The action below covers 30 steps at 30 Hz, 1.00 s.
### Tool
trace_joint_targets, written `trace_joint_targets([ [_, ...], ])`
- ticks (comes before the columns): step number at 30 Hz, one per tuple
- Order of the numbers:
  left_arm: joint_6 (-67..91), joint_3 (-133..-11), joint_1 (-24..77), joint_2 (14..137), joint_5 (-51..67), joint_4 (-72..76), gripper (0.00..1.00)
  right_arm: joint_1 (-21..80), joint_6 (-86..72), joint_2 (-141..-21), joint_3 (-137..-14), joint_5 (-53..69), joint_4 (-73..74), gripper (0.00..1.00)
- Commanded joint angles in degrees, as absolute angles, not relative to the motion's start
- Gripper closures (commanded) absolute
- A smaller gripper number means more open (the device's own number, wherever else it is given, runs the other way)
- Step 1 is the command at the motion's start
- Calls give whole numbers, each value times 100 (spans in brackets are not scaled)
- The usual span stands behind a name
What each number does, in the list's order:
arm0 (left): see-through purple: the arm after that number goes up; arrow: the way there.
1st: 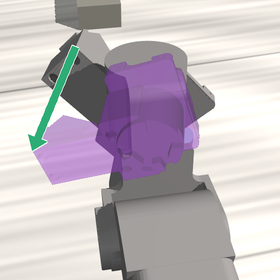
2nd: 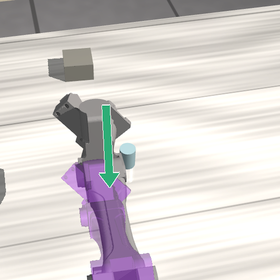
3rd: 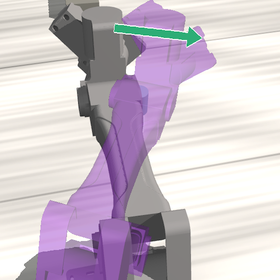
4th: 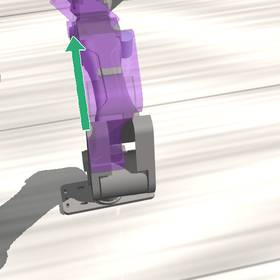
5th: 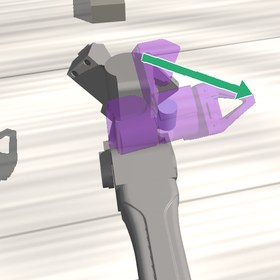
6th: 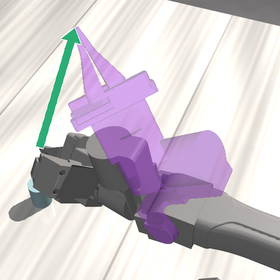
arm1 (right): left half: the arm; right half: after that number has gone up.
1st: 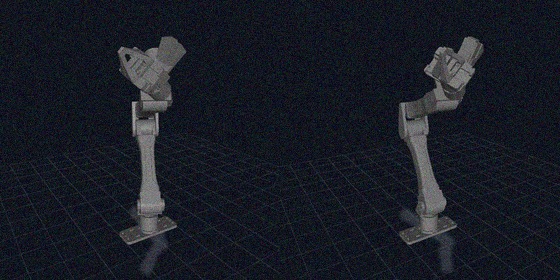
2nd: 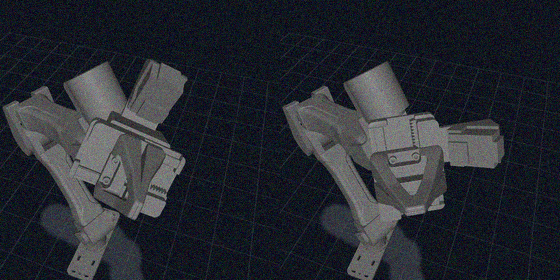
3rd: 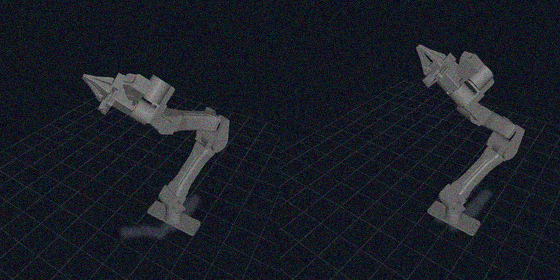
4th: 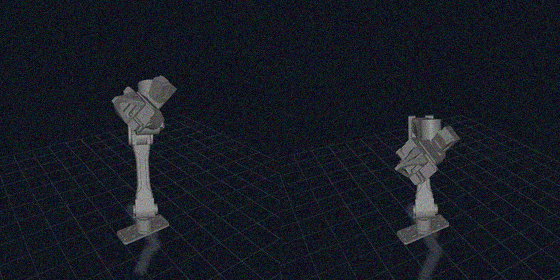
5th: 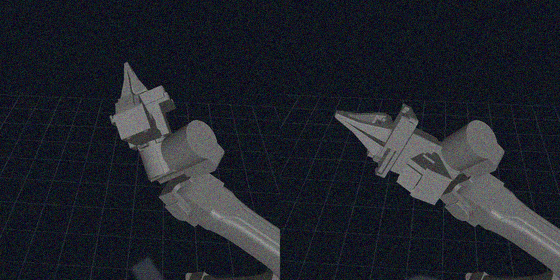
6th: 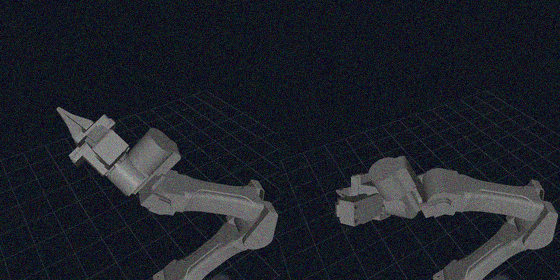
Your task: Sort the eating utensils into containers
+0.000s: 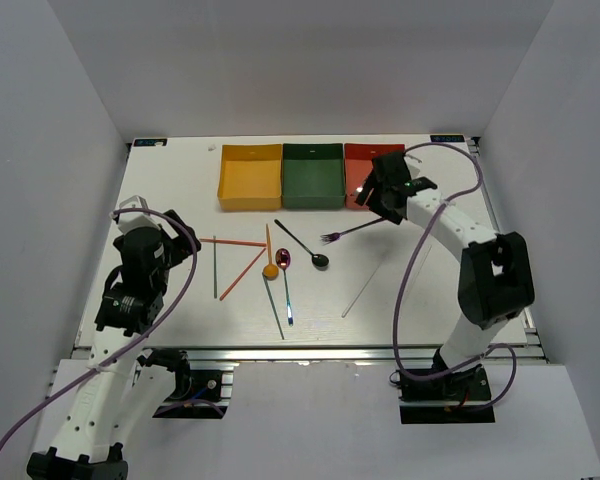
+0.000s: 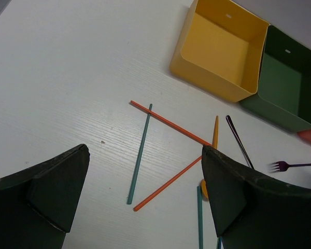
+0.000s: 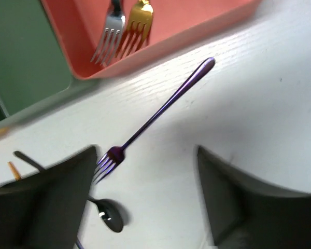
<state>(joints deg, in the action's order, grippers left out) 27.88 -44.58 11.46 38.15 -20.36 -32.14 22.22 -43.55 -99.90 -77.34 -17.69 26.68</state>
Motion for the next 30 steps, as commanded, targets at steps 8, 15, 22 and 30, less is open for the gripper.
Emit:
trace_joint_targets([
  [8,2760,-4456,1160,3744,-2048,-3199,2,3023,-5957,-10273,-8119,-3110,3591,11],
  [15,2760,-4447,1169,3639,-2022,-3191,2,3138,-7435,-11766,-9675,-2971,5299,12],
  [22,2760,-4447,1213,3533,-2013,-3190,2,3173,-7980,-12357,-10213,-2945,5853,22],
  [30,2760,-4438,1239,3419,-1995,-3182,2,3226,-8068,-12717,-9976,-2628,5625,46],
])
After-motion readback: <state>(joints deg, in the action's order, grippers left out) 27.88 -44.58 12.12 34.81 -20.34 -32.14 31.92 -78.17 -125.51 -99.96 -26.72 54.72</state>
